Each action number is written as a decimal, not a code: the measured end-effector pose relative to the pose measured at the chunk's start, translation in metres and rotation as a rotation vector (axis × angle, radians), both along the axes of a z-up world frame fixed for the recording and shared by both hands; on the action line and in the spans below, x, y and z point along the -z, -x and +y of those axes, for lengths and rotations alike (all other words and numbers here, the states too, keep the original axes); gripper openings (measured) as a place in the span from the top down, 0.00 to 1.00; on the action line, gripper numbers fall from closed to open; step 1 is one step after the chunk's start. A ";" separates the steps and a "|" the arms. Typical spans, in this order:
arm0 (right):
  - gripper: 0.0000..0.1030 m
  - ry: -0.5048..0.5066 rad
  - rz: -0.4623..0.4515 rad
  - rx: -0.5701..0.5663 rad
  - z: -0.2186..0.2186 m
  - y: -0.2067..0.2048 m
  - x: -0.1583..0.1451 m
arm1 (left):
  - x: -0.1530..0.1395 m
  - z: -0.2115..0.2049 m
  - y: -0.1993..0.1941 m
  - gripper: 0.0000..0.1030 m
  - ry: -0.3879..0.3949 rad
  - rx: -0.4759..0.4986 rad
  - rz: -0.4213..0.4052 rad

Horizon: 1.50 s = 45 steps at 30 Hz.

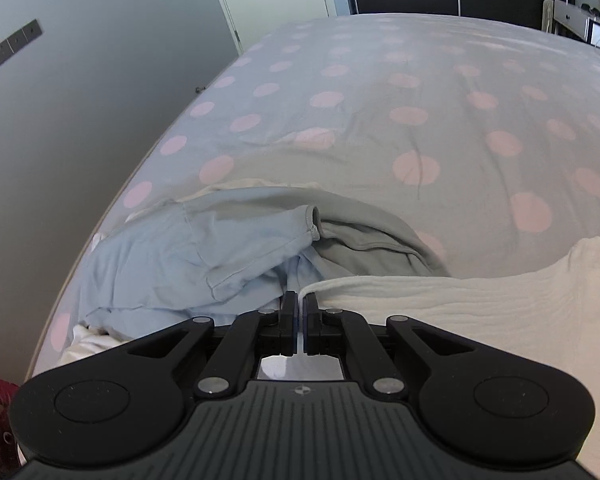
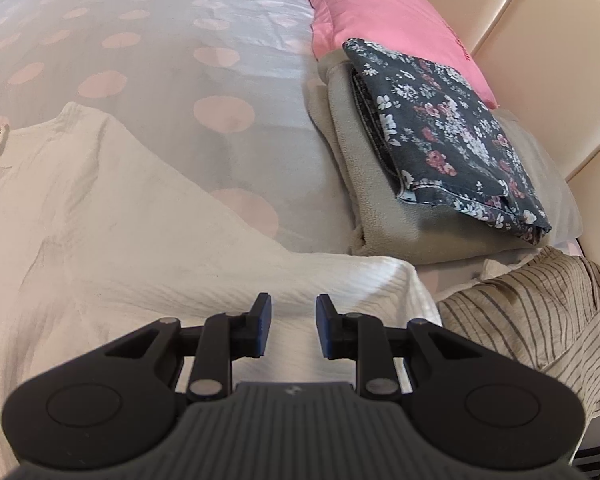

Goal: Fold clothes
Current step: 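Smooth the shirt body with the left gripper while the right gripper releases the hem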

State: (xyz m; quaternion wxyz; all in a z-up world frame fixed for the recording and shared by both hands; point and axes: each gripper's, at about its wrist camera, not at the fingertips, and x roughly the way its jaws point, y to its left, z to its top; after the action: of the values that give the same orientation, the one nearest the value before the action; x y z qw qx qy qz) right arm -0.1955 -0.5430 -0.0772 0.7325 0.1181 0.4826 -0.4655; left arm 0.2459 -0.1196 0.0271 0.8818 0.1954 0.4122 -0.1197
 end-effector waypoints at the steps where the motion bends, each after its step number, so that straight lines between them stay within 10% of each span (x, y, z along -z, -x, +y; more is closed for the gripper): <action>1: 0.72 -0.003 0.003 -0.005 0.000 -0.002 0.002 | 0.005 -0.002 -0.001 0.97 -0.012 -0.001 -0.007; 9: 0.67 -0.037 -0.009 -0.050 -0.010 -0.008 0.011 | 0.004 -0.020 0.018 0.60 -0.025 0.149 -0.096; 19: 0.54 -0.087 -0.164 -0.126 -0.045 -0.033 0.019 | 0.039 -0.107 0.028 0.53 0.042 0.426 0.094; 26: 0.52 -0.125 -0.225 -0.112 -0.082 -0.050 0.042 | 0.112 -0.138 0.010 0.53 -0.063 0.431 0.189; 30: 0.52 -0.148 -0.246 -0.108 -0.094 -0.053 0.055 | 0.124 -0.130 -0.001 0.52 0.012 0.401 0.224; 32: 0.53 -0.162 -0.283 -0.104 -0.096 -0.053 0.057 | 0.125 -0.126 -0.004 0.54 0.052 0.389 0.241; 38: 0.97 -0.171 -0.277 -0.190 -0.075 -0.065 0.053 | 0.123 -0.123 0.019 0.80 0.091 0.435 0.244; 41: 0.99 -0.079 -0.189 -0.219 -0.059 -0.078 0.047 | 0.120 -0.129 0.025 0.98 0.091 0.398 0.225; 45: 0.99 0.031 -0.142 -0.168 -0.065 -0.082 0.031 | 0.107 -0.131 0.031 0.99 0.082 0.353 0.157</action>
State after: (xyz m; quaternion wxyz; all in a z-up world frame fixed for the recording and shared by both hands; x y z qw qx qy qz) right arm -0.1137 -0.6075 -0.1082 0.8031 0.0985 0.4303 -0.4003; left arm 0.2147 -0.2508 -0.0803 0.8196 0.2187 0.4338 -0.3038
